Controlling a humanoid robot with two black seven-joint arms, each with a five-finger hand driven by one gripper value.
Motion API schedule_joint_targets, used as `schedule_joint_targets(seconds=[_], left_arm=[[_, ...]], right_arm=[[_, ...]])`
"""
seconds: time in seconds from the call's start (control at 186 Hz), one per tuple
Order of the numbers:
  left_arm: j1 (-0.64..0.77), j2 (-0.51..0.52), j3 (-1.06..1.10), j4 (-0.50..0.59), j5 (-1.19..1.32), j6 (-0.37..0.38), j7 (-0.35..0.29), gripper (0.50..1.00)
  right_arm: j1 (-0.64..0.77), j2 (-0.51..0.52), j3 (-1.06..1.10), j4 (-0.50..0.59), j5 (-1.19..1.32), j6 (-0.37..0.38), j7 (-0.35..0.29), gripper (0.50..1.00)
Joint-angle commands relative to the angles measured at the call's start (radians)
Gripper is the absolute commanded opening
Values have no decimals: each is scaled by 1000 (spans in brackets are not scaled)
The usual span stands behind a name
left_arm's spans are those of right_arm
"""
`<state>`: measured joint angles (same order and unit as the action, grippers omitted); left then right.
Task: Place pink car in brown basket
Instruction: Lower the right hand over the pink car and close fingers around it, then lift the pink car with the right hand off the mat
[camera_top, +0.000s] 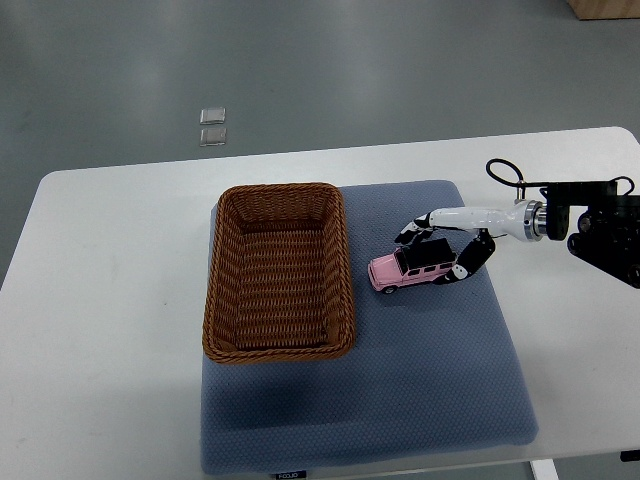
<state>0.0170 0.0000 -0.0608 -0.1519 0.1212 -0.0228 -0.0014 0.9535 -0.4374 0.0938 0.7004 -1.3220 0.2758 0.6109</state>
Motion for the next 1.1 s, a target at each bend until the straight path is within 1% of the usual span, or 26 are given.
schedule_joint_targets(seconds=[0.0, 0.166, 0.301, 0.36, 0.413, 0.451, 0.499, 0.537, 0.671, 0.773, 0.961, 1.095], left_arm=[[0, 0, -1, 0, 0, 0, 0, 1000], [0, 0, -1, 0, 0, 0, 0, 1000], [0, 0, -1, 0, 0, 0, 0, 1000], [0, 0, -1, 0, 0, 0, 0, 1000], [0, 0, -1, 0, 0, 0, 0, 1000], [0, 0, 1, 0, 0, 0, 0, 1000], [0, 0, -1, 0, 0, 0, 0, 1000], [0, 0, 1, 0, 0, 0, 0, 1000], [0, 0, -1, 0, 0, 0, 0, 1000], [0, 0, -1, 0, 0, 0, 0, 1000], [0, 0, -1, 0, 0, 0, 0, 1000], [0, 0, 1, 0, 0, 0, 0, 1000]], right_arm=[[1, 0, 0, 1, 0, 2, 0, 819], [1, 2, 1, 1, 0, 0, 0, 791], [1, 0, 1, 1, 0, 0, 0, 709], [1, 0, 0, 1, -3, 0, 0, 658], [1, 0, 0, 1, -5, 0, 0, 646], [1, 0, -2, 1, -5, 0, 0, 617], [1, 0, -2, 1, -5, 0, 0, 607], [1, 0, -2, 1, -5, -1, 0, 582], [5, -4, 1, 1, -2, 0, 0, 566], [22, -11, 3, -1, 6, 3, 0, 568], [28, -20, 12, -1, 15, 5, 0, 556], [37, -30, 20, -7, 46, 39, 0, 549]])
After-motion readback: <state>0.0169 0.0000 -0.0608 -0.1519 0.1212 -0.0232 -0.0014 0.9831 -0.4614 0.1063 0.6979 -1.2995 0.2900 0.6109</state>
